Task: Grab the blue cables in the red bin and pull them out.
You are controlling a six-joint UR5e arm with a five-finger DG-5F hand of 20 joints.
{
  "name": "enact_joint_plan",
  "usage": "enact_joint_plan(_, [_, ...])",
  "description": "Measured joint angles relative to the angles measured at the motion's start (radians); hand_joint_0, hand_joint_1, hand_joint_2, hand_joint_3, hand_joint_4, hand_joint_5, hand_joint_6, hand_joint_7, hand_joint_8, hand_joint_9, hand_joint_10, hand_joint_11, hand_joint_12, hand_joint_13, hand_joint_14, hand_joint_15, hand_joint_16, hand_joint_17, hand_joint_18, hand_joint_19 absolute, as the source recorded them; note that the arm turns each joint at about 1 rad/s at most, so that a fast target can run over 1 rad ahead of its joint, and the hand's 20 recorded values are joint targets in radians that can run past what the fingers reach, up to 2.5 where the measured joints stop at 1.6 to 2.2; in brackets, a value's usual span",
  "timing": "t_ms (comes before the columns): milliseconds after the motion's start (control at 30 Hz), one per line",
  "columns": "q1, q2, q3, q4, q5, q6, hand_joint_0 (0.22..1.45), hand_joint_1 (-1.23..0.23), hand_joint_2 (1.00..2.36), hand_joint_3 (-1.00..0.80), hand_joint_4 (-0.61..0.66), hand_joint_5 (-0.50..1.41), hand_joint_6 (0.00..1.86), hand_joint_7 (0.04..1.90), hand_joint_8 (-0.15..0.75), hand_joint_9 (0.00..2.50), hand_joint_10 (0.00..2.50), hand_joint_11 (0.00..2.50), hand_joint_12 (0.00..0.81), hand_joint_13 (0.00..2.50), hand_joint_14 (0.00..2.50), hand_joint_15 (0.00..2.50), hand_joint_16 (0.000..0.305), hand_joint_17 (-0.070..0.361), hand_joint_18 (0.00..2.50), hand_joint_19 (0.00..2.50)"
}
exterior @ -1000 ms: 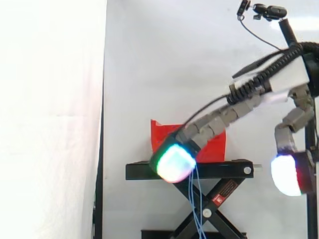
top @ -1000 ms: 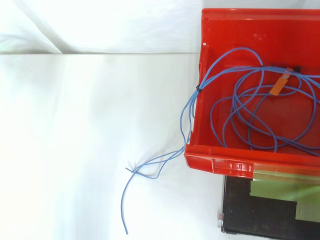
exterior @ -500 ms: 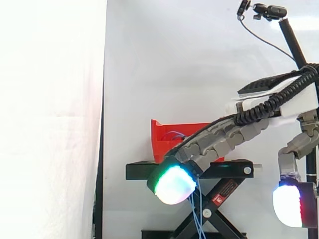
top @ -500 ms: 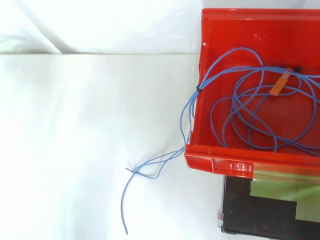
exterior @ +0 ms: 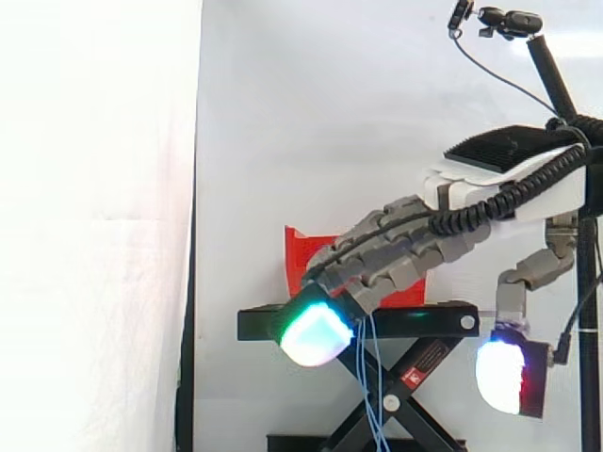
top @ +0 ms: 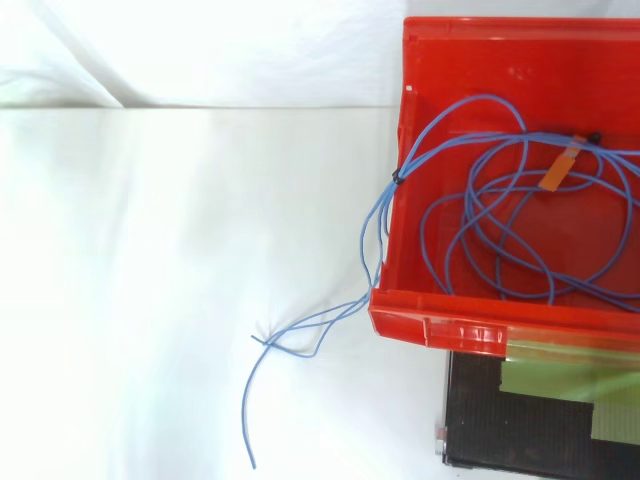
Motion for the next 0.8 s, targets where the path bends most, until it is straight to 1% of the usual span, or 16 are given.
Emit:
enact_joint_plan(67, [-0.003,0.0,0.013,-0.012,0.001,-0.035,0.79,-0.77,1.0,-1.0,0.16,0.29,0.01,0.16,0.216,0.36,0.01,0.21,0.328,0.29,0.01,0.32,0.044,0.099,0.25,0.53])
enact_joint_plan(200, [-0.008,0.0,0.047,-0.062,0.007,-0.137,0.79,-0.77,1.0,-1.0,0.18,0.39,0.01,0.21,0.23,0.41,0.01,0.25,0.323,0.32,0.01,0.33,0.044,0.099,0.28,0.53])
enact_joint_plan(300, [-0.011,0.0,0.065,-0.1,0.016,-0.202,0.79,-0.77,1.0,-1.0,0.21,0.43,0.01,0.25,0.235,0.44,0.01,0.26,0.325,0.33,0.01,0.33,0.044,0.098,0.29,0.54])
enact_joint_plan(400, [-0.015,0.0,0.074,-0.123,0.025,-0.26,0.8,-0.78,1.0,-1.0,0.22,0.47,0.01,0.28,0.238,0.45,0.01,0.27,0.325,0.34,0.01,0.34,0.044,0.098,0.3,0.55])
enact_joint_plan(500, [-0.018,0.0,0.077,-0.131,0.032,-0.305,0.79,-0.78,1.0,-1.0,0.23,0.49,0.01,0.3,0.239,0.46,0.01,0.28,0.325,0.34,0.01,0.34,0.044,0.098,0.3,0.55])
enact_joint_plan(567, [-0.021,0.0,0.078,-0.13,0.041,-0.326,0.8,-0.78,1.0,-1.0,0.22,0.49,0.01,0.3,0.24,0.46,0.01,0.27,0.325,0.34,0.01,0.34,0.044,0.098,0.3,0.55])
enact_joint_plan(633, [-0.026,-0.001,0.08,-0.126,0.057,-0.339,0.8,-0.78,1.0,-1.0,0.23,0.49,0.01,0.3,0.24,0.46,0.01,0.29,0.326,0.35,0.01,0.35,0.044,0.098,0.31,0.55])
enact_joint_plan(700, [-0.032,-0.005,0.082,-0.112,0.076,-0.343,0.8,-0.78,1.0,-1.0,0.23,0.49,0.01,0.3,0.24,0.46,0.01,0.28,0.326,0.35,0.01,0.34,0.044,0.098,0.31,0.56])
enact_joint_plan(800, [-0.039,-0.019,0.09,-0.086,0.092,-0.341,0.8,-0.78,1.0,-1.0,0.23,0.5,0.01,0.3,0.241,0.46,0.01,0.28,0.327,0.35,0.01,0.34,0.044,0.098,0.31,0.55])
